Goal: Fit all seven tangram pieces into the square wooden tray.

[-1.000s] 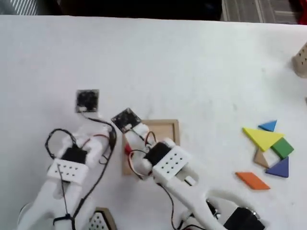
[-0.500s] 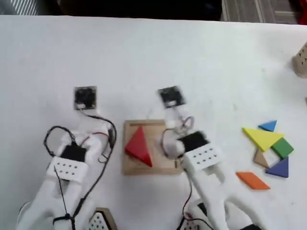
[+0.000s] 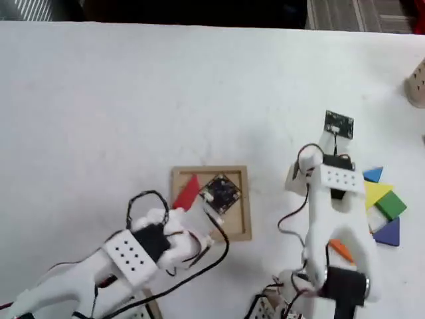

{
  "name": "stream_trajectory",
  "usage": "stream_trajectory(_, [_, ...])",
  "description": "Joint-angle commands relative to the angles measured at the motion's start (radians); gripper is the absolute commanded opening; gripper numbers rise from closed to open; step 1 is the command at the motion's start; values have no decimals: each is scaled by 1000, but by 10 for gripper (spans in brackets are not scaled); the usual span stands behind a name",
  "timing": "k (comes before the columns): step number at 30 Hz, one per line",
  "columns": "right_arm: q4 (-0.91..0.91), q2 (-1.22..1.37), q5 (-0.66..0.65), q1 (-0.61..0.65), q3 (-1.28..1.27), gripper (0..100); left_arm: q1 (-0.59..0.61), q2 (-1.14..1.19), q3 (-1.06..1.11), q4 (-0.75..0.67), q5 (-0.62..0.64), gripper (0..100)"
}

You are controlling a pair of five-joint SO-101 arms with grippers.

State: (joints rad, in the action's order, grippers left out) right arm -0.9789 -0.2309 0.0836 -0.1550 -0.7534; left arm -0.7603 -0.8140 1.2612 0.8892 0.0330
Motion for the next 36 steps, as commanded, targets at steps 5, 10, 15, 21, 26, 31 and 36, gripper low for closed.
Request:
stream_trajectory(5, [-96, 104, -12, -48, 167, 21, 7, 5, -41, -41, 20, 22])
stream_trajectory(10, [-97, 104, -12, -50, 167, 21, 13, 5, -23, -55, 20, 22])
stream_trajectory(15, [-97, 104, -11, -50, 169, 21, 41, 102, -55, -75, 25, 22])
stream_trajectory(21, [-96, 104, -9, -87, 170, 21, 104, 354, -183, -94, 106, 22])
stream_trajectory(26, [-96, 104, -9, -87, 170, 21, 101, 390, -212, -83, 110, 22])
stream_trajectory(31, [-96, 104, -8, -87, 170, 21, 101, 394, -207, -190, 115, 23])
stream_trajectory(36, [-97, 104, -11, -87, 170, 21, 101, 450, -213, -334, 173, 23])
